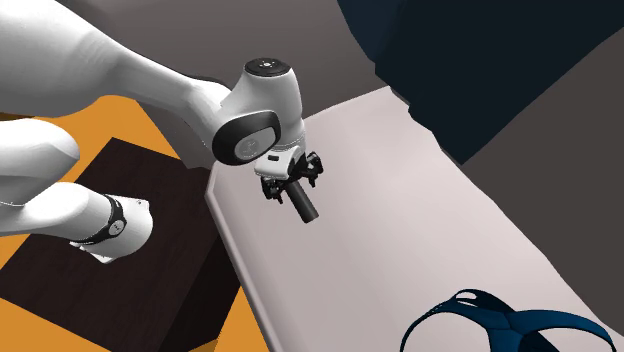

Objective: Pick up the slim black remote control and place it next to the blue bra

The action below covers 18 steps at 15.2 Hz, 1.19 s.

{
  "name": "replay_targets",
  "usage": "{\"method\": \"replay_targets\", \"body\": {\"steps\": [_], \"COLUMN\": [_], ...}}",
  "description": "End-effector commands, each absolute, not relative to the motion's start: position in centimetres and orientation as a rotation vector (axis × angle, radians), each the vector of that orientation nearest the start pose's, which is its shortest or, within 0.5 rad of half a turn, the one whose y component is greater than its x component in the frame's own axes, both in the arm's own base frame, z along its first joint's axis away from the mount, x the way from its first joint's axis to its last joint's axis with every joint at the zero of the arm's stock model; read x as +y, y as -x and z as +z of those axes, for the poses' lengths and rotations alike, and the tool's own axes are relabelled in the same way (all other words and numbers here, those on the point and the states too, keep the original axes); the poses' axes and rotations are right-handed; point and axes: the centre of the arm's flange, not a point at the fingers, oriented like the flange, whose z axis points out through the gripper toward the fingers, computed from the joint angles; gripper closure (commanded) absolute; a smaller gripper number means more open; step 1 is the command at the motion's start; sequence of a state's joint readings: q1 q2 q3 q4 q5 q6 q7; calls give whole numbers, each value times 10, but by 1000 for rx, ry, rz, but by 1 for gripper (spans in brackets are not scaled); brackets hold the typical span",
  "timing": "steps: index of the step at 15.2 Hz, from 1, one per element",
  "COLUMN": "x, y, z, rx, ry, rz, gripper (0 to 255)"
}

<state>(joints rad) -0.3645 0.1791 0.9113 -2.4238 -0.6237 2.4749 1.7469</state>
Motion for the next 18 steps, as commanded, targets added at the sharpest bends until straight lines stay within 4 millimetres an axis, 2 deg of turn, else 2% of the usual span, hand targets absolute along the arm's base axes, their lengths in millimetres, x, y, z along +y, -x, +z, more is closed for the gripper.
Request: {"method": "replay_targets", "body": {"steps": [1,3,4,13,18], "x": [259,259,259,259,259], "y": [-410,-410,-410,-410,-410], "z": [258,258,258,258,285], "rx": [1116,1116,1116,1116,1116], "ry": [3042,3042,3042,3042,3042], "rz": [-327,-327,-327,-327,-327], "gripper": [0,0,255,255,255]}}
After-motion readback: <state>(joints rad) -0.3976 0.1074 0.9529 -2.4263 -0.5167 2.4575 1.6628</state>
